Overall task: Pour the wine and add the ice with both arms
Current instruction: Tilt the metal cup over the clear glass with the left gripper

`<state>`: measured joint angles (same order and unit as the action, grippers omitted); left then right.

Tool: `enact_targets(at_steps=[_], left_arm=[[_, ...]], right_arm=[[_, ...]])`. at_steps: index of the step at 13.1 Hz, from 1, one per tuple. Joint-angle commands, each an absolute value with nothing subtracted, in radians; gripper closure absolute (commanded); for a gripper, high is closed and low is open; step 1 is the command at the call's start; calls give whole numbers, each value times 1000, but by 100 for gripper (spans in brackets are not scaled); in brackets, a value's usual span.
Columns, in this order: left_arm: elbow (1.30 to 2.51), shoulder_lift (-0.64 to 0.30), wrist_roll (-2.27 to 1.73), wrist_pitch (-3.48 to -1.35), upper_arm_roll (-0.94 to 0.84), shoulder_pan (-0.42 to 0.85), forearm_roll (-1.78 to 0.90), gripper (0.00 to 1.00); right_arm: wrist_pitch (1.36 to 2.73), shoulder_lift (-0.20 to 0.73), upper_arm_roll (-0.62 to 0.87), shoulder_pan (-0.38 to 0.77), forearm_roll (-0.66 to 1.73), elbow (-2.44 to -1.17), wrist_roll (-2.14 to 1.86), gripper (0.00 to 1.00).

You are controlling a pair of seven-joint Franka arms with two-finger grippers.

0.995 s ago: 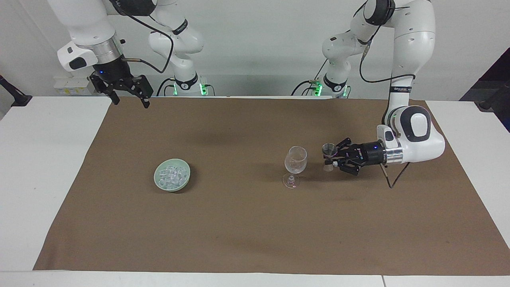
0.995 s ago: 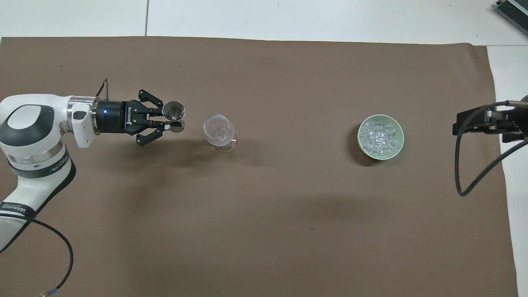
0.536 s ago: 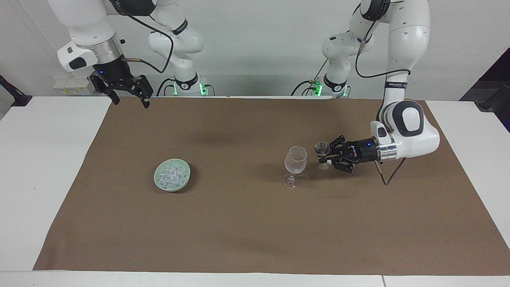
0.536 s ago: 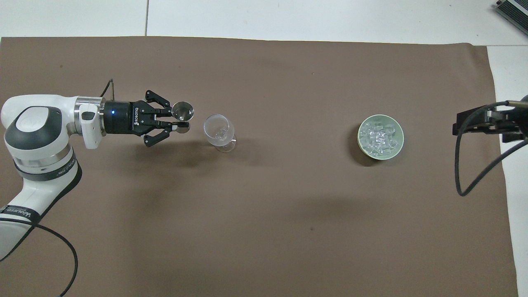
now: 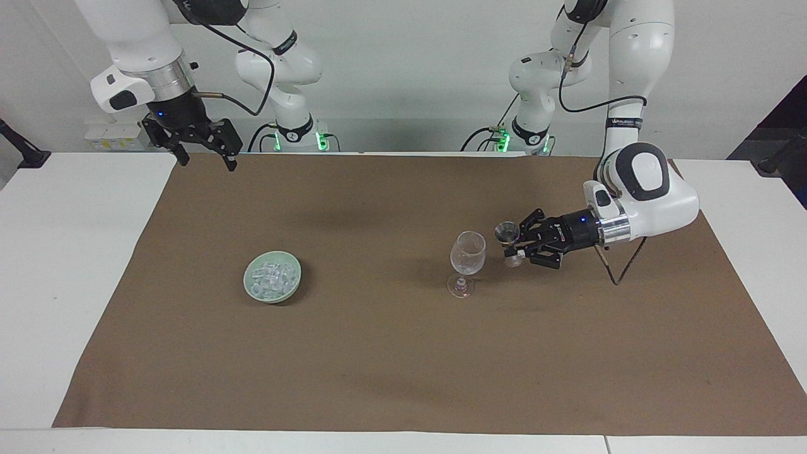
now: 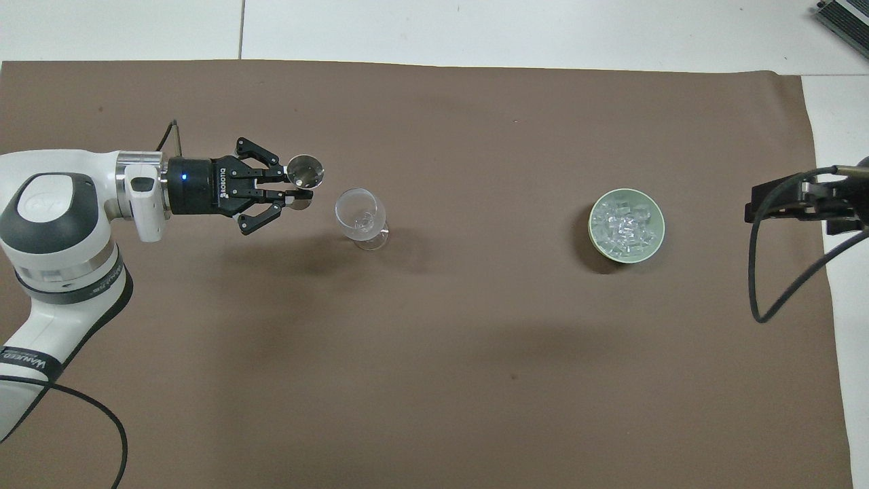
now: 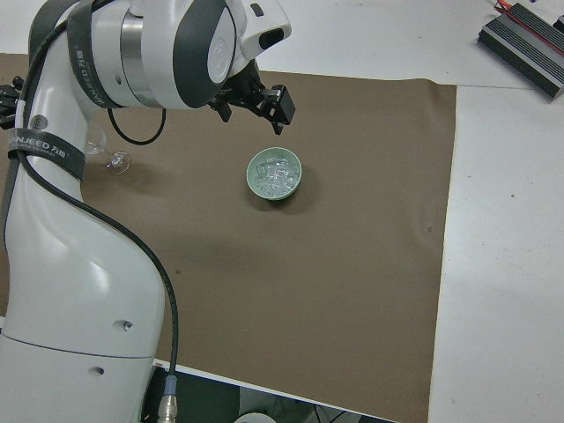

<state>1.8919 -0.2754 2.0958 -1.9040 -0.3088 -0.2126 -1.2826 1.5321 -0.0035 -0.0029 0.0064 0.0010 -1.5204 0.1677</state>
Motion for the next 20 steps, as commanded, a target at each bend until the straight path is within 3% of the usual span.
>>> enact_targets(at_steps=[1,20], left_arm=[[1945,-207,2071,-1965,-284,-170,-1290,100],[1915,-144,1853,-2068,-284,-84,-938,100]], right_arm=[[1543,-3,2,-5,21,-1525,178,0],[1543,-3,2,-3,21,-1525,178,0]])
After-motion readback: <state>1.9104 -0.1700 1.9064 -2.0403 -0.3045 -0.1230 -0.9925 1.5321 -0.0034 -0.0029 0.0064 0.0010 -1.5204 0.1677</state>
